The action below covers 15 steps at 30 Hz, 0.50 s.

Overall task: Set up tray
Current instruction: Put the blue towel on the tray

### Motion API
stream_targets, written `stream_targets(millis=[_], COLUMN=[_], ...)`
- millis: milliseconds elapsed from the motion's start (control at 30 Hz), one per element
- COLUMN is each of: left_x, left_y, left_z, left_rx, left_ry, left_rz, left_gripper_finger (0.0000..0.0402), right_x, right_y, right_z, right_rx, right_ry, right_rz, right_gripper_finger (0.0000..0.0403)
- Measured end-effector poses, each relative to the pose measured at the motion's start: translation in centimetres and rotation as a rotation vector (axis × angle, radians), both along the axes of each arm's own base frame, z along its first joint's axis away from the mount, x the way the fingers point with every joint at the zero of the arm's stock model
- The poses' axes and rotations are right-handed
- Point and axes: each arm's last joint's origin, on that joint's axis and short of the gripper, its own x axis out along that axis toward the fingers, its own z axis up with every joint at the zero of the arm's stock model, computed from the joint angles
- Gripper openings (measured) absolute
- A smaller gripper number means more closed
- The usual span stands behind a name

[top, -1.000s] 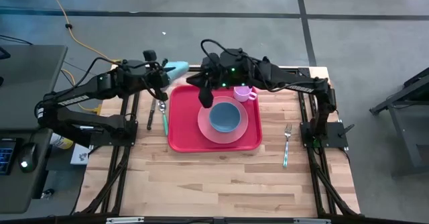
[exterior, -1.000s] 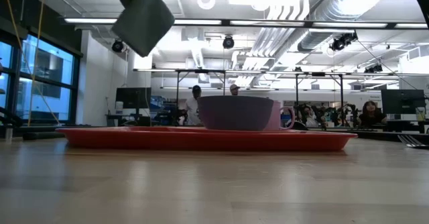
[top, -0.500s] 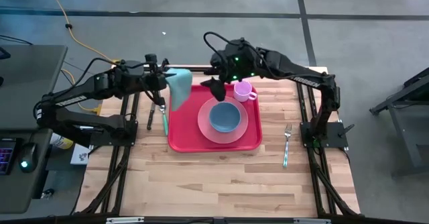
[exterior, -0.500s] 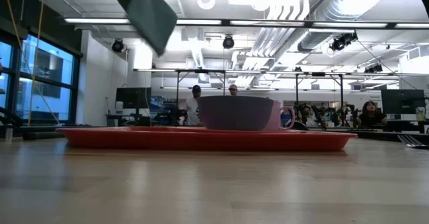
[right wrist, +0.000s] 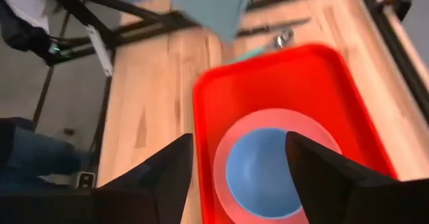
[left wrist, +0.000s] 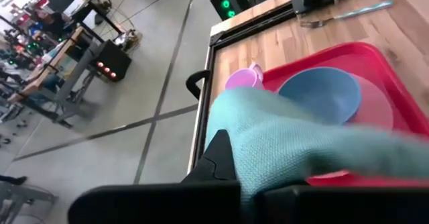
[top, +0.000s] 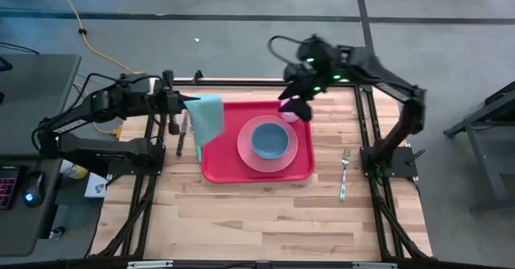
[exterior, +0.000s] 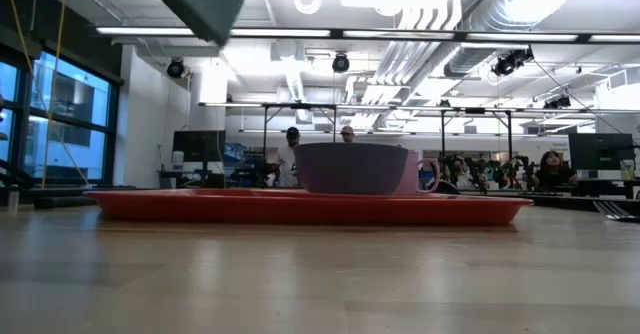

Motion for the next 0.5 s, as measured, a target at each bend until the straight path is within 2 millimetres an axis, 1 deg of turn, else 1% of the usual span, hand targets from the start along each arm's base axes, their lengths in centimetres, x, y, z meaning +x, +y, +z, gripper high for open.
stream_targets(millis=[167, 267, 333, 400, 500], left_x=[-1.3, -1.5, -1.4, -0.9, -0.1], left_y=[-0.4, -0.6, -0.7, -0.7, -0.6], left_z=[0.2, -0.3, -0.8, -1.6, -3.4], left_rx=[-0.046, -0.092, -0.131, -0.166, -0.229], left_ry=[-0.038, 0.007, 0.044, 0.066, 0.124], left_rz=[0.0, -0.028, -0.058, -0.087, -0.107], left_gripper_finger=[0.0016, 0.0016, 0.0016, 0.0016, 0.0016], right_x=[-4.5, -7.4, -9.0, -10.3, -11.2], right_y=[1.3, 2.0, 2.4, 2.7, 3.0], right_z=[2.9, 4.2, 4.7, 4.6, 3.1], right_rx=[-0.071, -0.129, -0.159, -0.17, -0.17], right_ry=[-0.067, -0.081, -0.092, -0.104, -0.124], right_rz=[-0.038, -0.106, -0.144, -0.17, -0.202], right_gripper_finger=[0.0196, 0.0184, 0.0178, 0.0174, 0.0169])
